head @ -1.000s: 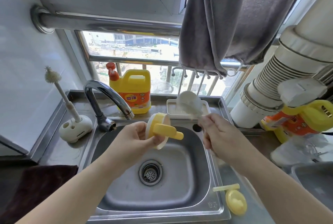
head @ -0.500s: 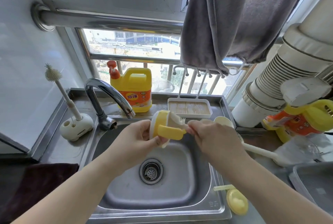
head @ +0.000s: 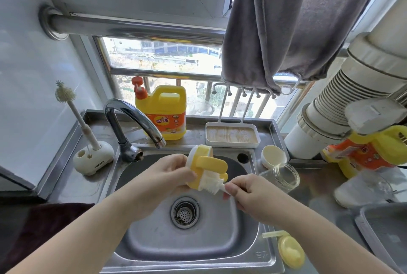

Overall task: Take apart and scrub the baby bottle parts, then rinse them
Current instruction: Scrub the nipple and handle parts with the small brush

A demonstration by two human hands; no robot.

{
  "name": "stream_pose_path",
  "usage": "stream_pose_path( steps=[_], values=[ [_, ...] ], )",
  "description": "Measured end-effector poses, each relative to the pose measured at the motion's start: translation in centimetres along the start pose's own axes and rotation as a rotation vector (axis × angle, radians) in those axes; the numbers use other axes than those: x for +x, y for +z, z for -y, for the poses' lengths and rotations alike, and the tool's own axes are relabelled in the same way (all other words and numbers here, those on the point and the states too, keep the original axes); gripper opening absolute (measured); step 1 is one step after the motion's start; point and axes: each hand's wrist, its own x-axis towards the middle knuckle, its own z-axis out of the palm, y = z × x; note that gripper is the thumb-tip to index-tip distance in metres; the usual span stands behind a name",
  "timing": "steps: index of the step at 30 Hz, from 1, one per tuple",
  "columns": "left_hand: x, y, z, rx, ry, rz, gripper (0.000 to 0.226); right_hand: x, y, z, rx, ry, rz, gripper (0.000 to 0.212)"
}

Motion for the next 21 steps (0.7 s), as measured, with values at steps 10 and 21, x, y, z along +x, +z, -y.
stream_pose_path(
  steps=[10,21],
  values=[
    [0.4,0.8,0.6,0.077,0.053,-0.087,0.067,-0.3,-0.2,-0.2,-0.335,-0.107,-0.22,0.03],
    [1.2,0.4,1.3,-0.038,0.089,-0.169,0.04,-1.0,0.8,0.7,-0.051,0.014,-0.035,0.03]
  ],
)
